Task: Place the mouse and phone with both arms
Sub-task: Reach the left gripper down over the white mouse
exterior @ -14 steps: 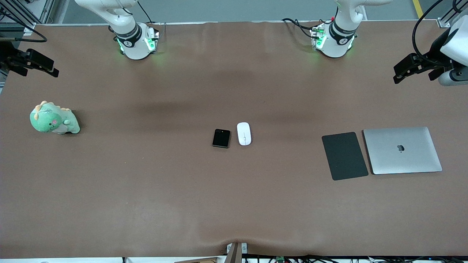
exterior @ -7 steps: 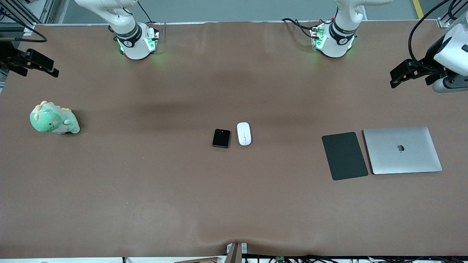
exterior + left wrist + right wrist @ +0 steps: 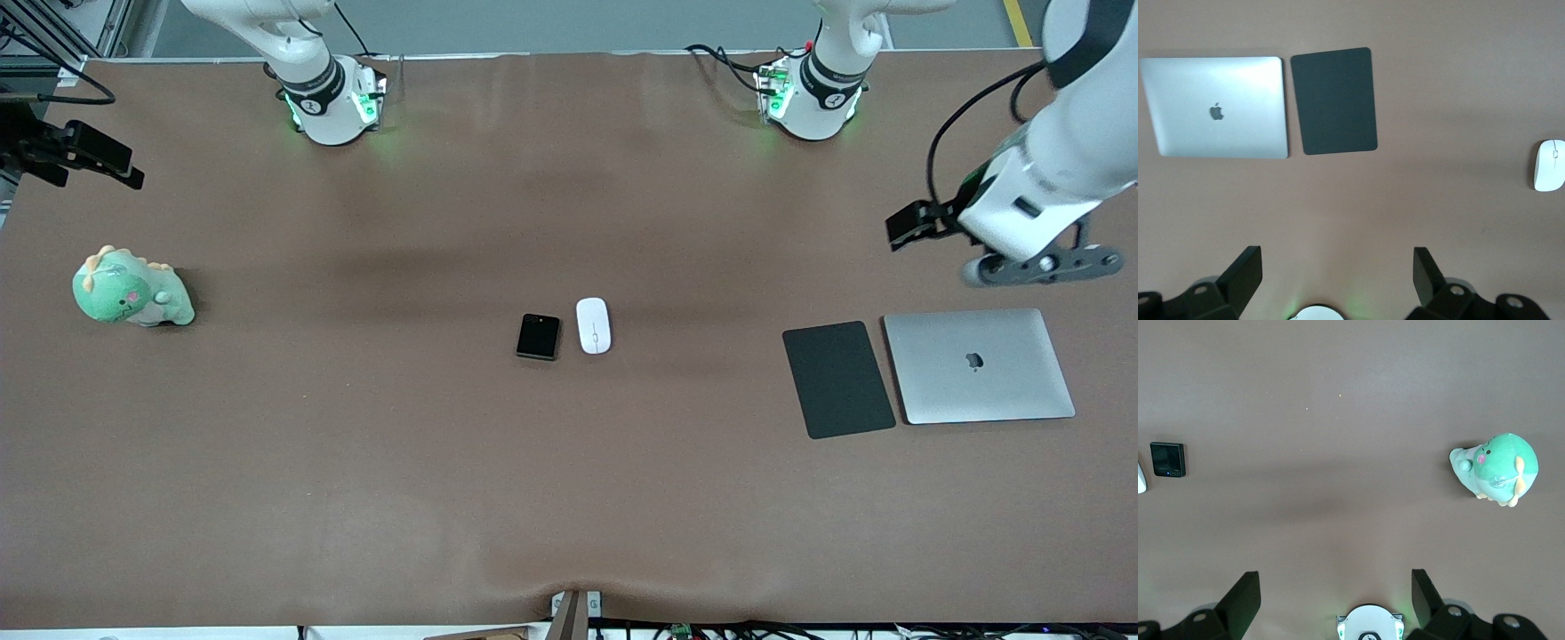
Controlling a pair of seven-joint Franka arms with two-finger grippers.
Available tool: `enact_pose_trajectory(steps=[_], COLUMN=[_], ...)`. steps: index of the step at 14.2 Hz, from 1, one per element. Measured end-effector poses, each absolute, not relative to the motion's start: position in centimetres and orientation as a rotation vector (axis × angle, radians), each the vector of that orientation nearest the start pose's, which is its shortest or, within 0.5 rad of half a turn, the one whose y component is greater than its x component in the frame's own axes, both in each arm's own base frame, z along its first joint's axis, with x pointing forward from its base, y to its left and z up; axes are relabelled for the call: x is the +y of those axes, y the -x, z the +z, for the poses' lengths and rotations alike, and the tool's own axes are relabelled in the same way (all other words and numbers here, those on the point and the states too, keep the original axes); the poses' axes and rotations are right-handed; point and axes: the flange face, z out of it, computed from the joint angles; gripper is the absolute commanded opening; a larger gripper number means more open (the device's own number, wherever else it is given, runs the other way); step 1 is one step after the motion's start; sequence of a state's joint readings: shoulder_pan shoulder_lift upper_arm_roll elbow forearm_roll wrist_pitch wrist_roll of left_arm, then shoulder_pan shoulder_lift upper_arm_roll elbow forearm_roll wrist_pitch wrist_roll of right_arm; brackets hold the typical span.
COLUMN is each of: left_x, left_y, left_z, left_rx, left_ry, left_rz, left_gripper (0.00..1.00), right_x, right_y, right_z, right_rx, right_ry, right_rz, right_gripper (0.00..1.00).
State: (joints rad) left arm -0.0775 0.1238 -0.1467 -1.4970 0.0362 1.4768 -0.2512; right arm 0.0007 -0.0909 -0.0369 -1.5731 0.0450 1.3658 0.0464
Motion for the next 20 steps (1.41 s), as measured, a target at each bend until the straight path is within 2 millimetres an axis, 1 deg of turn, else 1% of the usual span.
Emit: enact_pose_trajectory(steps=[2,6,8,11,12,15,17,20], left_x=[-13.4,-16.5,-19.4,-24.9,-26.4,-29.9,-32.9,-37.4], left_y=[-58.0,-59.8,-60.2,-60.1,-60.0,-59.7,-58.9,-57.2], left_z=[55.6,49.7,46.8,42.6,41.2,37.6,35.8,33.6], left_rx=[-0.01,0.036,-0.011,-0.043,-0.039,-0.047,-0.098,-0.188], left_ry=[3.092,3.111,3.124,3.139,3.145,3.159,3.17,3.185], left_rz=[0.206,0.213,0.199,0.181,0.177,0.174,0.156,0.128], left_gripper=[1.0,1.0,1.0,1.0,1.0,1.0,1.0,1.0], right_x=[-1.4,-1.4,-1.4,-1.3,-1.2,-0.7,-0.5,-0.4], right_y=[-50.5,-51.1,-51.2,-51.5,-51.8,-52.7,-53.1,-53.4], right_z=[65.3,64.3,64.2,63.6,63.3,62.2,61.7,61.5], right_rx=[0.117,0.118,0.118,0.116,0.113,0.101,0.094,0.093], right_ry=[3.087,3.086,3.085,3.085,3.085,3.086,3.087,3.088], right_rz=[0.188,0.214,0.22,0.234,0.237,0.247,0.244,0.242], right_gripper=[1.0,1.0,1.0,1.0,1.0,1.0,1.0,1.0])
